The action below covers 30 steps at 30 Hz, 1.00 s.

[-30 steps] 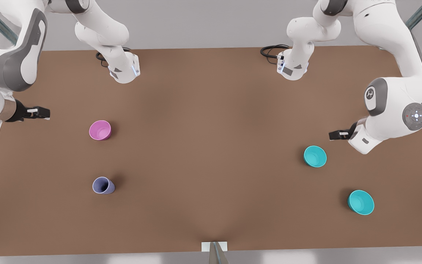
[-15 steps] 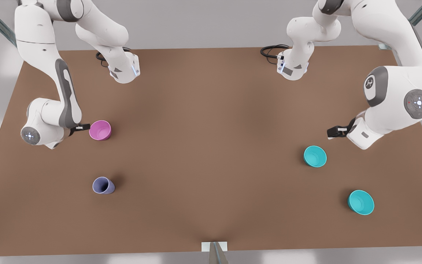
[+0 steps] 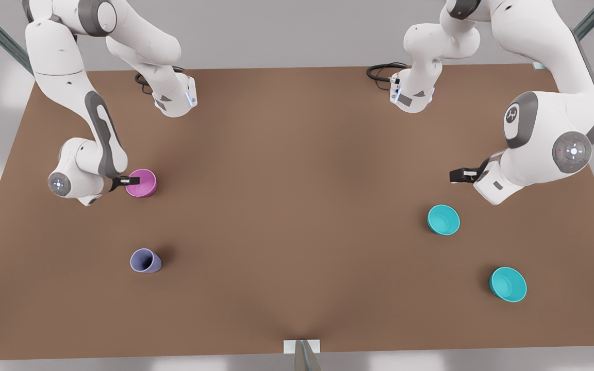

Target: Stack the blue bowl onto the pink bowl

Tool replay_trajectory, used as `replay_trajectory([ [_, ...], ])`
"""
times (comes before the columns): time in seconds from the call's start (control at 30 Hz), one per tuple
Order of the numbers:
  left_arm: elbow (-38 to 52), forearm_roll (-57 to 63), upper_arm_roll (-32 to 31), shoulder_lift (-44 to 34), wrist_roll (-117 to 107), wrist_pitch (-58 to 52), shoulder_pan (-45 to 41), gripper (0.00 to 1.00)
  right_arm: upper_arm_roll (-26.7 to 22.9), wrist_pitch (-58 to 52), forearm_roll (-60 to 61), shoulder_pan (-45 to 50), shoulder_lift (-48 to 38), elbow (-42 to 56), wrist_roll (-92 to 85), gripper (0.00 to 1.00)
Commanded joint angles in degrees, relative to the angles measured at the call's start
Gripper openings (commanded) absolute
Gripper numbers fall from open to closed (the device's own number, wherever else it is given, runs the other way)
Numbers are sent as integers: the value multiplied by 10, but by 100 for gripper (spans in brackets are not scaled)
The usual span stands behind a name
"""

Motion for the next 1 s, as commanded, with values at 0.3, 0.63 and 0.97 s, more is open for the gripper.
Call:
replay_trajectory([
  [0.3,-1,-14,-2,0,-1,-35,-2,100,-4,14,2,5,49,16,27,27],
  [0.63,-2,-14,-2,0,-2,-42,-2,100,34,-57,19,46,-6,35,22,21],
  [0.97,7,-21,-1,6,-2,-42,-2,100,74,-44,233,335,156,366,276,21],
])
